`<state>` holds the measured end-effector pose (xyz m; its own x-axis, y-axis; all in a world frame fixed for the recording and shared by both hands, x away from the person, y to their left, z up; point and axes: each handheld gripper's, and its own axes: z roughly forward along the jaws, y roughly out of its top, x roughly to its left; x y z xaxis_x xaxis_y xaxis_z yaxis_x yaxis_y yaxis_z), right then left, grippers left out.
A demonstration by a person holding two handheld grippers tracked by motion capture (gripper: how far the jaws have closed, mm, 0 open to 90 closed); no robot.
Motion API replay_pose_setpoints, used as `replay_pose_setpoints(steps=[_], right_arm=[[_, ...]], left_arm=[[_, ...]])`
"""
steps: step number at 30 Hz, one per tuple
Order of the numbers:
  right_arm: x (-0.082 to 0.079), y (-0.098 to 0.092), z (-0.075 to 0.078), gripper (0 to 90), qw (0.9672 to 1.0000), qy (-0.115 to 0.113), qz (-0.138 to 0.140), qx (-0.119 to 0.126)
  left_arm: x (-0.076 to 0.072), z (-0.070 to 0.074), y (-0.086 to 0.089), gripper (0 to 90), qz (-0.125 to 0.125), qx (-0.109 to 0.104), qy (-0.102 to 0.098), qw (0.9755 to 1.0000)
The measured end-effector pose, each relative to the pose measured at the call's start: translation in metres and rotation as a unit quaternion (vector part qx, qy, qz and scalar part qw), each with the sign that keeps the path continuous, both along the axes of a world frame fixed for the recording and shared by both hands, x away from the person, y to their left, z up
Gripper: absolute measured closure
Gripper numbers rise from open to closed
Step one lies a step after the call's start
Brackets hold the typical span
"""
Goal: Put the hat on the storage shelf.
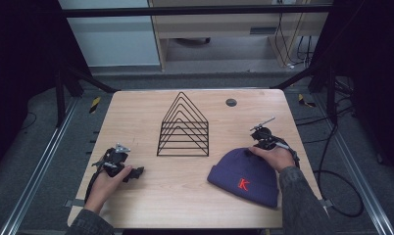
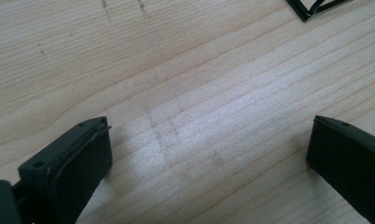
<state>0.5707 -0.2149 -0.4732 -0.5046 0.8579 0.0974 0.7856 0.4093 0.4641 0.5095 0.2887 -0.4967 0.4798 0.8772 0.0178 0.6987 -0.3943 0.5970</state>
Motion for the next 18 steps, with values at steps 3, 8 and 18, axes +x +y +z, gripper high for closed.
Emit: replay_pose_setpoints(steps=[3,8,18], right_arm=[[0.0,0.001,0.0,59.3,1.0,0.0,0.003,0.004],[-0.004,0.0,0.005,77.0,0.9998,-0.01,0.015,0.007],[-0.02,-0.004,0.024,79.2,0.9979,-0.046,0.031,0.034]], left_arm=[[0.0,0.0,0.0,0.0,0.0,0.0,0.0,1.0],[0.0,0.0,0.0,0.0,0.0,0.0,0.0,1.0],[0.0,0.0,0.0,0.0,0.0,0.0,0.0,1.0]])
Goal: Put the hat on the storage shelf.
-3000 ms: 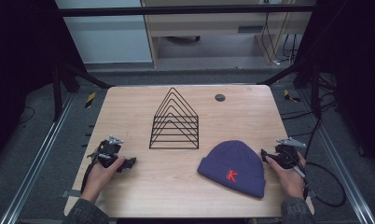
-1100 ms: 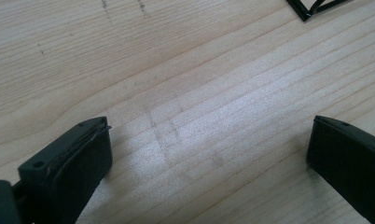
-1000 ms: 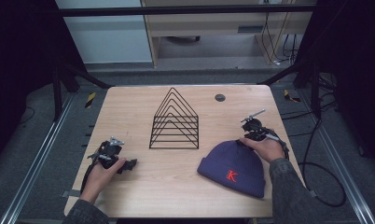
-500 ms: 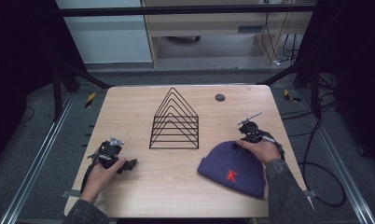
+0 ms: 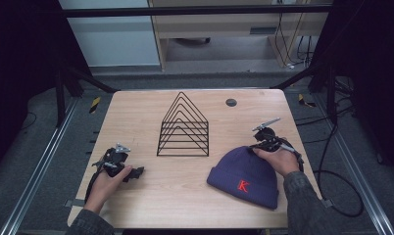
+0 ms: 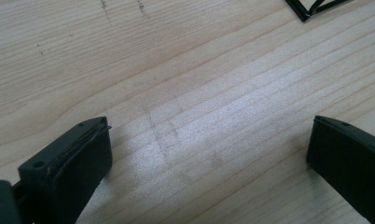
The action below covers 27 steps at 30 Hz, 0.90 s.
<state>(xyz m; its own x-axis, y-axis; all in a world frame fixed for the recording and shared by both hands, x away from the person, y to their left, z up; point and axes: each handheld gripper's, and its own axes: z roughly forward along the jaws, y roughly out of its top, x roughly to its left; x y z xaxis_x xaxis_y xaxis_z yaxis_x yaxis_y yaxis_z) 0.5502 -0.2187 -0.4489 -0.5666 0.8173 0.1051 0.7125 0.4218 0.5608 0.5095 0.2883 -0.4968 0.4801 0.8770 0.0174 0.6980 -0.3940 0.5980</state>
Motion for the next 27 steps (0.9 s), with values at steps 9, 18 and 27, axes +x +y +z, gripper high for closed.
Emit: replay_pose_setpoints(steps=[9,18,27], right_arm=[[-0.032,-0.004,0.044,79.6,0.9978,-0.052,0.026,0.033],[-0.056,0.001,0.074,79.8,0.9934,-0.081,0.058,0.056],[-0.068,0.012,0.097,79.9,0.9889,-0.103,0.091,0.056]], left_arm=[[0.0,0.0,0.0,0.0,0.0,-0.002,-0.002,1.0],[-0.001,0.0,-0.002,0.0,-0.012,-0.001,-0.002,0.9999],[-0.001,0.001,0.001,2.2,-0.007,-0.002,-0.002,1.0]])
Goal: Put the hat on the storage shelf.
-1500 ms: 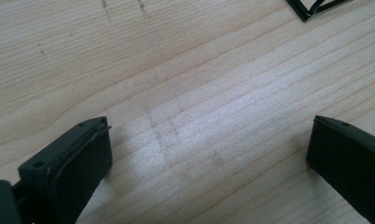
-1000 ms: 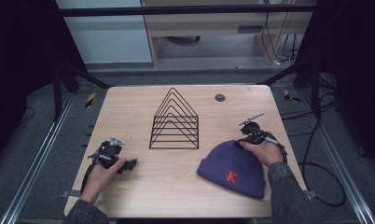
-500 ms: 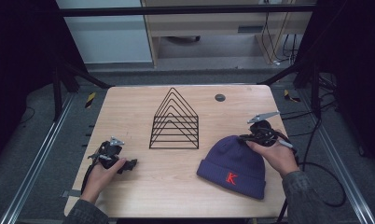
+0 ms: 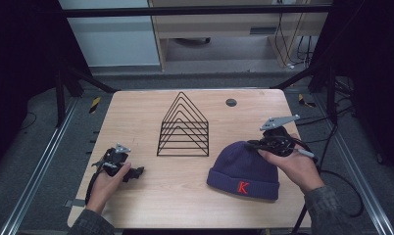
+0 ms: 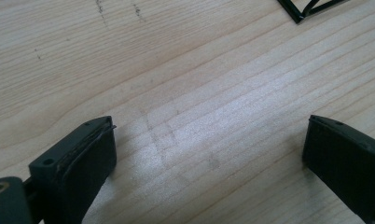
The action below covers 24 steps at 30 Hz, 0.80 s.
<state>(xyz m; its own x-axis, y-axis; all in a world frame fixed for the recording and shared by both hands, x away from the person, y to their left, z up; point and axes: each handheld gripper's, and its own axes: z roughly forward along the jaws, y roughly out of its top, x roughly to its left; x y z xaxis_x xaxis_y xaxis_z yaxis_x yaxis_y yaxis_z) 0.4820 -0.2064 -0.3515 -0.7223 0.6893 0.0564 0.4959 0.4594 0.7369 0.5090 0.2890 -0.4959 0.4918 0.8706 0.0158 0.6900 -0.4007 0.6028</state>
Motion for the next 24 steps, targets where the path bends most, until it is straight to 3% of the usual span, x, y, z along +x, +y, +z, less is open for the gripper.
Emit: replay_pose_setpoints(steps=[8,24], right_arm=[[0.002,0.005,0.018,80.0,0.9998,-0.016,0.008,-0.005],[0.014,-0.009,0.053,80.0,0.9986,-0.044,-0.025,0.014]], left_arm=[[0.0,0.001,0.001,3.3,0.003,-0.003,-0.002,1.0],[-0.001,0.006,0.001,3.7,-0.004,-0.008,-0.017,0.9998]])
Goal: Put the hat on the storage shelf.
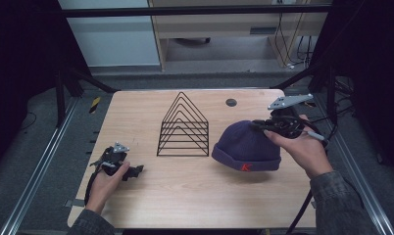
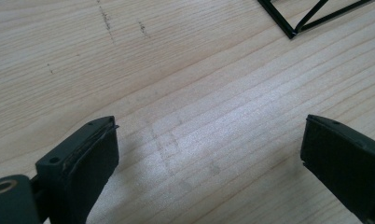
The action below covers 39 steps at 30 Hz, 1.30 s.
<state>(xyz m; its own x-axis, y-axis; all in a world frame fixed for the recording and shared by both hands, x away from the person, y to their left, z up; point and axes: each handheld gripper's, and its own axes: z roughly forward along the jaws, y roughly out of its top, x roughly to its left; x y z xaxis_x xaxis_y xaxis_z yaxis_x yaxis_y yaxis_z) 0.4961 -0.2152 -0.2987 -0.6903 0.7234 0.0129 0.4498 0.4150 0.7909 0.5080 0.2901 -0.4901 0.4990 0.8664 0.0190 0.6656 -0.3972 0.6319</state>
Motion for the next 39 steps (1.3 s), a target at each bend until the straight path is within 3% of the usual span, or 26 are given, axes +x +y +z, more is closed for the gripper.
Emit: replay_pose_setpoints(steps=[13,17,18,20,22,23,24,28,29,30,34,35,36,39], right_arm=[[0.005,-0.008,0.019,80.0,0.9997,-0.014,-0.017,0.008],[0.008,-0.01,0.031,79.9,0.9994,-0.022,-0.022,0.012],[0.009,-0.011,0.036,79.9,0.9992,-0.027,-0.024,0.016],[0.009,-0.011,0.039,79.9,0.9991,-0.03,-0.026,0.017],[0.011,-0.011,0.046,79.9,0.9988,-0.036,-0.027,0.019],[0.012,-0.01,0.054,79.9,0.9984,-0.043,-0.027,0.022],[0.012,-0.01,0.056,79.9,0.9984,-0.046,-0.027,0.021],[0.014,-0.006,0.064,79.9,0.9981,-0.053,-0.024,0.019],[0.015,-0.004,0.068,80.0,0.998,-0.056,-0.022,0.02],[0.016,-0.003,0.07,79.9,0.9979,-0.057,-0.021,0.021],[0.017,0.001,0.078,79.9,0.9975,-0.065,-0.017,0.025],[0.018,0.004,0.083,79.9,0.9971,-0.069,-0.015,0.028],[0.018,0.004,0.083,79.9,0.9971,-0.069,-0.015,0.028],[0.019,0.011,0.093,79.9,0.9966,-0.077,-0.01,0.028]], left_arm=[[-0.003,0.006,-0.003,4.1,-0.011,-0.003,-0.01,0.9999],[-0.006,0.015,-0.007,3.9,-0.025,-0.006,-0.032,0.9992],[-0.008,0.022,-0.01,3.9,-0.034,-0.015,-0.043,0.9984],[-0.008,0.025,-0.011,3.9,-0.036,-0.02,-0.048,0.998],[-0.009,0.034,-0.013,4.0,-0.039,-0.028,-0.054,0.9973],[-0.009,0.043,-0.014,4.0,-0.043,-0.043,-0.059,0.9964],[-0.009,0.043,-0.014,4.0,-0.043,-0.043,-0.059,0.9964],[-0.008,0.066,-0.018,4.2,-0.048,-0.063,-0.075,0.994],[-0.006,0.08,-0.021,4.2,-0.052,-0.074,-0.081,0.9926],[-0.006,0.08,-0.021,4.3,-0.052,-0.074,-0.081,0.9926],[-0.002,0.111,-0.03,4.6,-0.067,-0.085,-0.1,0.9891],[0.0,0.125,-0.036,4.6,-0.076,-0.088,-0.109,0.9873],[0.0,0.125,-0.036,4.6,-0.076,-0.088,-0.109,0.9873],[0.003,0.149,-0.045,4.9,-0.091,-0.102,-0.123,0.983]])
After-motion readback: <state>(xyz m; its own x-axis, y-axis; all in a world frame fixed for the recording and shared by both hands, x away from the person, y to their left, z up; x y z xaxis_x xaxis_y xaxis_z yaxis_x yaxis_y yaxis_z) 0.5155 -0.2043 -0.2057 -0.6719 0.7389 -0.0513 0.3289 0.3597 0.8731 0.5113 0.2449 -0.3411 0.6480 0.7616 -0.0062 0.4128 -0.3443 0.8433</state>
